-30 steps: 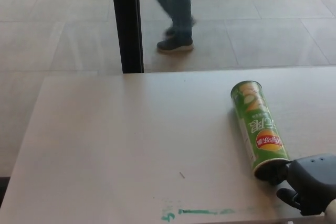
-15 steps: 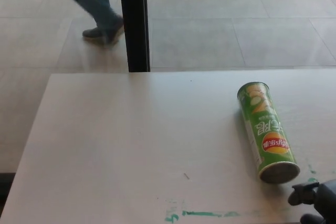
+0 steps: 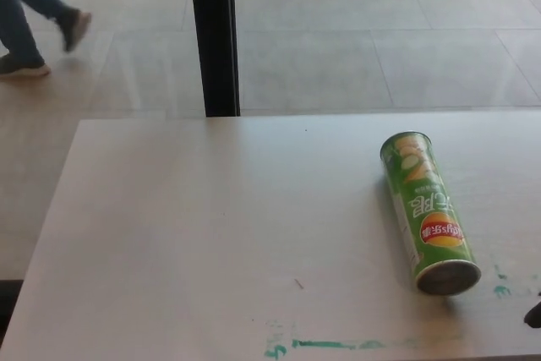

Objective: Use the right hand as a fist to push the chips tray inside its container kept in the middle of the desk

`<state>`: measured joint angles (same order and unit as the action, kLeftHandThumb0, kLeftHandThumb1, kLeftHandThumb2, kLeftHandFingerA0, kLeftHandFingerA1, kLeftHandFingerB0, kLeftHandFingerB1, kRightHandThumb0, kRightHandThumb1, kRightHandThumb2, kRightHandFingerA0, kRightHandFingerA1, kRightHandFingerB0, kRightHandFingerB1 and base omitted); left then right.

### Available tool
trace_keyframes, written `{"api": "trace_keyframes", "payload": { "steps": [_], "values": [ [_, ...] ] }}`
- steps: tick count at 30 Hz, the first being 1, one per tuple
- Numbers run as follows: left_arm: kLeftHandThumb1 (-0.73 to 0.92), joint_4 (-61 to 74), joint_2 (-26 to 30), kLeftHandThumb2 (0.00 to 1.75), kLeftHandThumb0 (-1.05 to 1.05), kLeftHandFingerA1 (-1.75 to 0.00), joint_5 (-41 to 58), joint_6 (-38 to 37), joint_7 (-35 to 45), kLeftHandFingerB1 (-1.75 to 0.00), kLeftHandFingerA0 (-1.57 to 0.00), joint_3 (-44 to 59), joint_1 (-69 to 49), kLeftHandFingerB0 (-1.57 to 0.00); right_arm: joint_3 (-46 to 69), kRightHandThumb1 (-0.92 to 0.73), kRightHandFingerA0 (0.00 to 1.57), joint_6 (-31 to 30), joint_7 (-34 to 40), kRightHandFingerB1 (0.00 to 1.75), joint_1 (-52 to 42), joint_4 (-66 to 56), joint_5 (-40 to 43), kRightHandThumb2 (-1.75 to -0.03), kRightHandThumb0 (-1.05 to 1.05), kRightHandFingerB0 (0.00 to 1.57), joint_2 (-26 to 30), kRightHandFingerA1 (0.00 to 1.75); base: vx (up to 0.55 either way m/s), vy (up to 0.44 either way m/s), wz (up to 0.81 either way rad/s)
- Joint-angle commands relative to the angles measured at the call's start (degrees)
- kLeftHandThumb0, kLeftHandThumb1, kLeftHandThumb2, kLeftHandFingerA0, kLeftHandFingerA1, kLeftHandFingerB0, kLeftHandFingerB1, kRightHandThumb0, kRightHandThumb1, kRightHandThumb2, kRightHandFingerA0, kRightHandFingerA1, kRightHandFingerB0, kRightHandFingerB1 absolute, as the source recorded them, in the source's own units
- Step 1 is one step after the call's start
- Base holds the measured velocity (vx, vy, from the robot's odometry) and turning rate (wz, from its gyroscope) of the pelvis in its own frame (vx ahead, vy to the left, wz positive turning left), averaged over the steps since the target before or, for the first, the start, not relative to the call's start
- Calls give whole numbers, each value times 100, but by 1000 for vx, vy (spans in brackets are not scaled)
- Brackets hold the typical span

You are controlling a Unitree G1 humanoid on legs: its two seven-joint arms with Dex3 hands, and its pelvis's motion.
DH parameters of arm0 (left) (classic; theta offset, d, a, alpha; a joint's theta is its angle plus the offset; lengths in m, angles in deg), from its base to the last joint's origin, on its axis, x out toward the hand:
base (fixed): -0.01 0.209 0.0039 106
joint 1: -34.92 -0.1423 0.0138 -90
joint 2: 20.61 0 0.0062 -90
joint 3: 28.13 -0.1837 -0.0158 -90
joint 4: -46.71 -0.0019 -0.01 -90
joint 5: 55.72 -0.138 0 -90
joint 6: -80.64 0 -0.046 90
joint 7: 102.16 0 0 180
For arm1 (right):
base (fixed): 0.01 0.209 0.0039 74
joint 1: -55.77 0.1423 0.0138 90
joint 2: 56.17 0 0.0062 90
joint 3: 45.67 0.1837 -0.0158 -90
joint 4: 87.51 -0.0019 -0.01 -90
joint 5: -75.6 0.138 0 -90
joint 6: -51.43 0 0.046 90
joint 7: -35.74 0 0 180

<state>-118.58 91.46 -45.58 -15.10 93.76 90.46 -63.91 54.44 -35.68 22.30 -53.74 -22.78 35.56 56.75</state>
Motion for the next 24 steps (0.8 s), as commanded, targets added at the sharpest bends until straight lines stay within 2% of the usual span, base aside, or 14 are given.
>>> {"api": "trace_keyframes", "payload": {
  "steps": [1,3,5,7,10,11,12,13,16,18,19,22,24],
  "values": [
    [80,-13,76,63,-67,-55,32,-13,-17,-44,-50,5,-26,-41,1283,-76,92,134,-8,45,6,253,1289,-63,-54,61,-52,76,0,0,0],
    [80,-8,75,63,-68,-54,68,-25,30,-43,-50,37,-35,-38,1739,-76,93,256,192,43,196,946,1916,-63,-55,62,-303,67,0,0,0],
    [80,-19,68,64,-67,-52,58,-24,-13,-43,-51,33,-25,-39,2029,-73,95,30,294,43,328,1248,2242,-63,-53,62,-623,64,0,0,0],
    [81,-16,63,63,-68,-52,46,-26,-33,-43,-51,22,-20,-41,2281,-77,86,167,635,43,405,1797,2374,-63,-54,56,-844,60,0,0,0],
    [79,-39,41,63,-66,-52,101,32,-39,-43,-50,76,3,-39,2704,-75,85,156,1097,43,645,2636,2629,-62,-51,55,-1241,56,0,0,0],
    [64,-31,47,99,-66,-60,72,32,-25,-54,-43,44,1,-32,2831,-73,83,139,1115,45,727,2757,2844,-62,-48,57,-1365,61,0,0,0],
    [63,-29,56,99,-66,-59,52,35,-24,-54,-42,24,-2,-32,3165,-71,81,315,1290,47,965,3364,3295,-61,-43,61,-1630,69,0,0,0],
    [80,-21,62,64,-66,-52,45,25,-13,-43,-49,15,-9,-38,3275,-72,80,304,1354,46,1012,3545,3356,-61,-44,62,-1704,67,0,0,0],
    [81,-29,37,64,-66,-54,31,-12,-29,-43,-51,5,-22,-38,3591,-73,79,758,1710,48,1314,4655,3511,-61,-46,58,-1773,70,0,0,0],
    [80,-29,16,64,-66,-54,80,-12,-41,-43,-51,54,-25,-39,3932,-69,81,532,2056,46,1644,5122,3732,-61,-52,59,-1954,70,0,0,0],
    [80,-28,13,64,-66,-55,103,-11,-7,-43,-51,74,-29,-38,3955,-73,78,386,2174,43,1693,5294,3637,-61,-53,56,-1944,66,0,0,0],
    [79,-14,7,64,-66,-57,148,-3,-20,-44,-52,116,-41,-41,4250,-75,70,275,2105,46,1878,5900,3916,-62,-51,55,-1964,68,0,0,0],
    [81,-9,17,64,-67,-56,62,-82,1,-44,-51,35,-66,-39,4365,-74,69,488,2141,48,1967,6375,3992,-61,-50,52,-1927,68,0,0,0]
  ]
}}
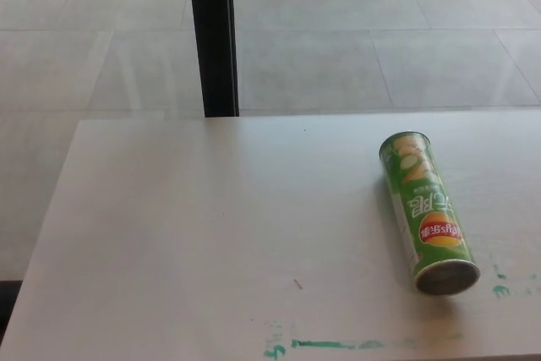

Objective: Use the right hand as a fist to push the chips tray inside its container kept in the middle of the desk

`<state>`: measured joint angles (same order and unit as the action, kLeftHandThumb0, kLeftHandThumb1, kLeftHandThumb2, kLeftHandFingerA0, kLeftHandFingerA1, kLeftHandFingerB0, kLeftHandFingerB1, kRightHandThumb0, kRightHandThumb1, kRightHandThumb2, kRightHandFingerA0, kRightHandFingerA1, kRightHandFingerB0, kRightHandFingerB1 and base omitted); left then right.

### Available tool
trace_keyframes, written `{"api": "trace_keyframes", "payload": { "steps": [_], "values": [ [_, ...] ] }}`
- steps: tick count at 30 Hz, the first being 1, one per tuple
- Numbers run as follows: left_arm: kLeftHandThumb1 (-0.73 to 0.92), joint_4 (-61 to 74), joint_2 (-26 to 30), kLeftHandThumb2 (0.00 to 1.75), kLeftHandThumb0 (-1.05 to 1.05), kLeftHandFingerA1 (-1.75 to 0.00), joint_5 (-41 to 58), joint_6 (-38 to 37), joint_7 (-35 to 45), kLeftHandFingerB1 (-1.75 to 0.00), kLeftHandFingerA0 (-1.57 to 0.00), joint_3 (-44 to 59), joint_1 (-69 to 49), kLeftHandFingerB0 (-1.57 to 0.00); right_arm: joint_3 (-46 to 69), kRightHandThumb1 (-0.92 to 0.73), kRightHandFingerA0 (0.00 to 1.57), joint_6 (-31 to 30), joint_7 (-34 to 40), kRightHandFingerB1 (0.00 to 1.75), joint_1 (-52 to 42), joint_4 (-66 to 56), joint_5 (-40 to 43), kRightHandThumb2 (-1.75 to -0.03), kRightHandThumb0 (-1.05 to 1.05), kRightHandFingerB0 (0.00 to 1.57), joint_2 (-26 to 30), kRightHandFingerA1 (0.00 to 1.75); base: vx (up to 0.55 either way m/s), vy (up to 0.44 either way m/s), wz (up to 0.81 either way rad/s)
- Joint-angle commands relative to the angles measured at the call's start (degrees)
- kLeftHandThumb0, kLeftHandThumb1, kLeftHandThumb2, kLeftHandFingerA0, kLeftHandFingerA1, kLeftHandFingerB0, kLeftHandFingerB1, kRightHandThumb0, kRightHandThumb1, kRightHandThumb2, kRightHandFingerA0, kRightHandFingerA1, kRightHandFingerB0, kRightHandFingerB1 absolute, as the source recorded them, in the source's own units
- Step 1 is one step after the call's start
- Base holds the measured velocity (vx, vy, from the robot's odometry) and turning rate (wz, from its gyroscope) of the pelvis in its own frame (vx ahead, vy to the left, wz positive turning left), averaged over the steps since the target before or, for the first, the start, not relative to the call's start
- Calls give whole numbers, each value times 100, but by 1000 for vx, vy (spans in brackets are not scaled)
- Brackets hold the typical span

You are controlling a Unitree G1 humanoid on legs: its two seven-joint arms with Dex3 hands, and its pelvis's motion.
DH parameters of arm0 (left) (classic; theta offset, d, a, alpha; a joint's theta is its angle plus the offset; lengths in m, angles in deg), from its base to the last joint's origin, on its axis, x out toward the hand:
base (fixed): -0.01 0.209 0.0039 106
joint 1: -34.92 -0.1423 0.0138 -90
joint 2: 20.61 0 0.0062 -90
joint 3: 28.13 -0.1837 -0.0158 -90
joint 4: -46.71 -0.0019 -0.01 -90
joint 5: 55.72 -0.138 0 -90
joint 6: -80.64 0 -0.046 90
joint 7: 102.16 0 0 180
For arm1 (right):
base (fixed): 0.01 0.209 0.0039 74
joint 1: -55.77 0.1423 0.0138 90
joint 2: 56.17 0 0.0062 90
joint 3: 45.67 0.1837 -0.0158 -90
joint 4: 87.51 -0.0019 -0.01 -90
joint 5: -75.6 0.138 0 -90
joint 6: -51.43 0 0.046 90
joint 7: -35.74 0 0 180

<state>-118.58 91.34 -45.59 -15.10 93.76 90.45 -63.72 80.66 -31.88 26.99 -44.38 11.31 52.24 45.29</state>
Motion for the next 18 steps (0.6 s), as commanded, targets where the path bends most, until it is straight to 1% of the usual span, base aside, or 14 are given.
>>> {"api": "trace_keyframes", "payload": {
  "steps": [1,2,4,6,7,8,9,10,11,12,13,15,17,18],
  "values": [
    [81,-8,23,64,-67,-56,59,-90,2,-44,-51,30,-84,-39,1757,-74,69,137,1672,48,1060,3031,2324,-61,-50,52,-761,68,0,0,0],
    [79,-11,14,64,-69,-54,72,-80,-1,-43,-51,43,-75,-38,1809,-72,69,209,1668,48,1138,3273,2367,-61,-52,52,-708,74,0,0,0],
    [80,-23,21,64,-66,-54,92,-24,-32,-43,-51,64,-45,-38,1899,-73,69,390,1687,48,1270,3910,2432,-61,-52,51,-606,76,0,0,0],
    [80,-21,-19,64,-66,-52,75,-28,-21,-43,-50,38,13,-38,1974,-74,66,470,1695,49,1280,4089,2484,-61,-49,49,-581,81,0,0,0],
    [80,-21,-23,64,-66,-52,73,-28,-20,-43,-50,36,20,-38,1993,-74,66,513,1693,49,1298,4165,2485,-61,-49,49,-562,81,0,0,0],
    [64,-25,-23,99,-66,-60,66,-23,-27,-54,-43,30,23,-32,1982,-74,66,526,1711,50,1305,4219,2460,-61,-47,52,-553,80,0,0,0],
    [64,-32,-24,99,-66,-60,56,-15,-37,-54,-43,22,28,-32,1965,-74,66,535,1737,50,1311,4285,2425,-61,-47,52,-546,80,0,0,0],
    [81,-8,-13,64,-67,-54,28,-18,-46,-43,-52,-12,36,-39,1980,-72,61,681,1682,54,1284,4285,2481,-61,-47,55,-695,78,0,0,0],
    [82,-17,-10,64,-66,-52,29,6,-52,-43,-50,-9,43,-41,1962,-73,62,520,1555,47,1280,4354,2486,-62,-52,49,-713,75,0,0,0],
    [82,-17,-10,64,-66,-52,25,10,-54,-43,-50,-15,52,-41,1978,-73,62,532,1538,47,1287,4409,2484,-62,-52,49,-699,75,0,0,0],
    [80,-8,-14,64,-66,-55,39,23,-58,-44,-50,-6,66,-42,1978,-72,67,577,1541,48,1281,4467,2463,-61,-49,53,-708,85,0,0,0],
    [81,8,-14,63,-66,-55,53,22,-56,-43,-50,2,59,-42,1902,-74,67,607,1532,47,1263,4553,2371,-61,-50,52,-760,82,0,0,0],
    [82,-19,-14,64,-66,-53,12,22,-81,-41,-50,-28,75,-40,1851,-73,67,668,1500,47,1303,4757,2335,-62,-52,51,-768,86,0,0,0],
    [64,-13,-20,100,-65,-62,80,40,-19,-55,-42,30,75,-33,1923,-71,69,847,1506,53,1331,4750,2449,-61,-49,56,-881,91,0,0,0]
  ]
}}
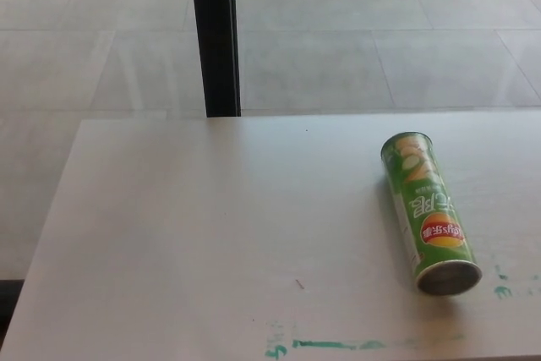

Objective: Use the right hand as a fist to push the chips tray inside its container kept in the middle of the desk

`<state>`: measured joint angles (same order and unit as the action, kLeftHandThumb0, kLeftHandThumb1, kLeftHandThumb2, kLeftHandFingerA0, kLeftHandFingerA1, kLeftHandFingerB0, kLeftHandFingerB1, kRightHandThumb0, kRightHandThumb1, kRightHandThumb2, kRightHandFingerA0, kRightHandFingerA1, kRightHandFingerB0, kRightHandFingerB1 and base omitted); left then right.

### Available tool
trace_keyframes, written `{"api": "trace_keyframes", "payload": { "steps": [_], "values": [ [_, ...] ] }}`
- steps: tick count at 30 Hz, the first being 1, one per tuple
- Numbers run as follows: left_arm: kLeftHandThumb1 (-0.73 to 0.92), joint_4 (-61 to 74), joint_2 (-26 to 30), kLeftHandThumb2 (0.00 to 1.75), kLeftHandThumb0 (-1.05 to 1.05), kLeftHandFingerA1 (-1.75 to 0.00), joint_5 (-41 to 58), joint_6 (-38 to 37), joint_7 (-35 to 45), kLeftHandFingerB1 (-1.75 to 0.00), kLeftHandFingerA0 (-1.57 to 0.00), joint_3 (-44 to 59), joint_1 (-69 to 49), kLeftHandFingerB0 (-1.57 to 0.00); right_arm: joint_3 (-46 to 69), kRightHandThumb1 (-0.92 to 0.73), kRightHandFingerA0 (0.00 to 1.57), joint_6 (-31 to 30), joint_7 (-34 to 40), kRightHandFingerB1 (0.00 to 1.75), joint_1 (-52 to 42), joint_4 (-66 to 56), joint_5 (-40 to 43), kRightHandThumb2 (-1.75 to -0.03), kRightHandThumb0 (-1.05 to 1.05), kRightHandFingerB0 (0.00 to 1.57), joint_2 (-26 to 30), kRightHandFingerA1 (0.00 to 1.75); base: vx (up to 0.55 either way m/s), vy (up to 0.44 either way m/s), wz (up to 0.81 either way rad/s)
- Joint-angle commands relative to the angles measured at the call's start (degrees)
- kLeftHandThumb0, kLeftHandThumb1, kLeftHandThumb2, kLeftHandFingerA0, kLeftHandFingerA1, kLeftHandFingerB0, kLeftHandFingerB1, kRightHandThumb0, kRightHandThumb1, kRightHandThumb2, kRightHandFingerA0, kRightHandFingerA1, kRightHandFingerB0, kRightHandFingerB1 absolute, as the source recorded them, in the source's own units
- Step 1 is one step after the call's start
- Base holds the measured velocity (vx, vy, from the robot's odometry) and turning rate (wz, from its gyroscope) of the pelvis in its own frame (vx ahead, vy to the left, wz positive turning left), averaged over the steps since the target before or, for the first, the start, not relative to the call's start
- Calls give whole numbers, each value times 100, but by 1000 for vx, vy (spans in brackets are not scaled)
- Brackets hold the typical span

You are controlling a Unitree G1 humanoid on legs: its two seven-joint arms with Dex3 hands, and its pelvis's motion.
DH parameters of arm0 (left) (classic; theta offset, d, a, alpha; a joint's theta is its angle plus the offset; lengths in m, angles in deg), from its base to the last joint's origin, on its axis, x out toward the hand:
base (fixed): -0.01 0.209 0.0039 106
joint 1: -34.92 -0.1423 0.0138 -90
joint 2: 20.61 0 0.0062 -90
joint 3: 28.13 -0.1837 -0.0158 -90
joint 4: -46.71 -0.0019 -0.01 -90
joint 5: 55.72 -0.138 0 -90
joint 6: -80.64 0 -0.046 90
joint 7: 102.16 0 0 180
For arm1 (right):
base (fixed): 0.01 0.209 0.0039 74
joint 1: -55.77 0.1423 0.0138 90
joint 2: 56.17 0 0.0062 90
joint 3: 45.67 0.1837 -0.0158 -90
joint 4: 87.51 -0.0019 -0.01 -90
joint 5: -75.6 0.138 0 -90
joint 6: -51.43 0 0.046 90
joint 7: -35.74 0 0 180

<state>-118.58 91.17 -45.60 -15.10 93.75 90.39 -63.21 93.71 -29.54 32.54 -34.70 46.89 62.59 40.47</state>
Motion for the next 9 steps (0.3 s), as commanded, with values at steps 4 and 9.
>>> {"api": "trace_keyframes", "payload": {
  "steps": [4,9],
  "values": [
    [81,-33,-15,64,-67,-54,3,54,-87,-43,-52,-36,91,-41,403,-74,67,789,989,49,296,1275,1273,-62,-60,53,-535,89,0,0,0],
    [81,-32,-14,64,-67,-53,5,42,-106,-43,-53,-57,88,-42,182,-74,68,867,1114,46,286,1385,1280,-62,-65,53,-611,80,0,0,0]
  ]
}}
